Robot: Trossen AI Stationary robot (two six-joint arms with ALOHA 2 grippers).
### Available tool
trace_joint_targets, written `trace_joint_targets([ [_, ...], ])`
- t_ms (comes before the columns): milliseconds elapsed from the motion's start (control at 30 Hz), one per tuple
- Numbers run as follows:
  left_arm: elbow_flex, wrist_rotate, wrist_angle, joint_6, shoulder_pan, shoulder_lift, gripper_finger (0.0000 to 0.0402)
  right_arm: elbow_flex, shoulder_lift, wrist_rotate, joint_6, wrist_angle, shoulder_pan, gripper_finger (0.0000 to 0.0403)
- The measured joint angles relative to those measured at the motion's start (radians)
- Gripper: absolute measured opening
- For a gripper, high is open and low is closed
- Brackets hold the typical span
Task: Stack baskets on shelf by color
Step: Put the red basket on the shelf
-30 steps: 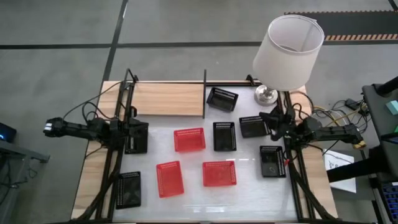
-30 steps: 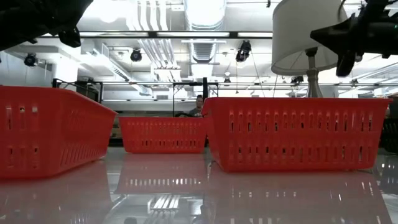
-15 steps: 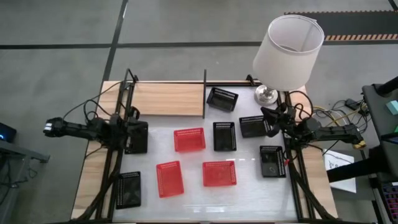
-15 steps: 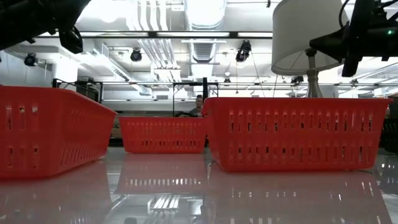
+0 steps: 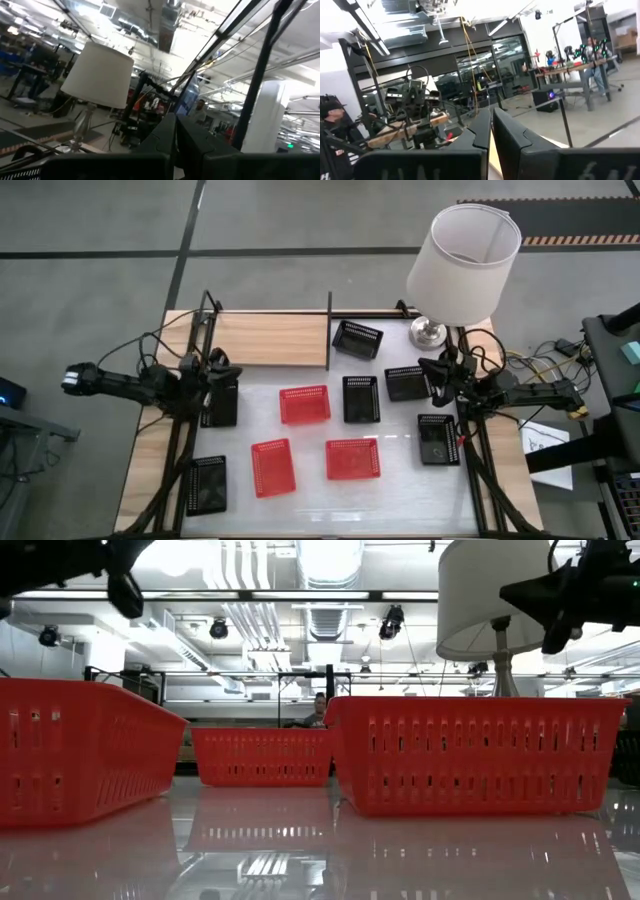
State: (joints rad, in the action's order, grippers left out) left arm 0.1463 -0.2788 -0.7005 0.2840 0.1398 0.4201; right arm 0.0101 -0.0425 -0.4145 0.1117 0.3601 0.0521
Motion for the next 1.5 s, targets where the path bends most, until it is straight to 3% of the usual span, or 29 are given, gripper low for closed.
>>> trace_joint_targets([
  [167, 0.133, -0.018, -0.003, 0.054, 0.0, 0.175, 0.0, 0.0, 0.0, 0.011, 0.002, -0.001, 0.0, 0.0013],
  [367, 0.29, -0.017, 0.005, 0.197, 0.0, 0.455, 0.0, 0.0, 0.001, 0.109, 0.019, -0.002, 0.0, 0.0013],
  [533, 0.424, -0.014, 0.085, 0.318, 0.008, 0.67, 0.0, 0.0, 0.001, 0.124, 0.05, -0.003, 0.0, 0.0013],
  [767, 0.679, -0.029, 0.524, 0.542, 0.028, 0.901, 0.0, 0.014, 0.0, 0.158, 0.052, -0.018, 0.0, 0.0013],
  [967, 0.93, -0.034, 1.007, 0.784, 0.044, 1.058, 0.0, 0.022, 0.0, 0.161, 0.048, -0.027, 0.0, 0.0013],
  [1133, 1.159, -0.032, 1.298, 0.864, 0.057, 1.189, 0.0, 0.023, 0.0, 0.161, 0.051, -0.034, 0.0, 0.0013],
  [1300, 1.356, -0.043, 1.427, 0.852, 0.057, 1.286, 0.0, 0.024, 0.0, 0.161, 0.051, -0.036, 0.0, 0.0013],
  [1500, 1.414, -0.054, 1.415, 0.783, 0.05, 1.369, 0.0, 0.024, 0.0, 0.161, 0.047, -0.042, 0.0, 0.0013],
])
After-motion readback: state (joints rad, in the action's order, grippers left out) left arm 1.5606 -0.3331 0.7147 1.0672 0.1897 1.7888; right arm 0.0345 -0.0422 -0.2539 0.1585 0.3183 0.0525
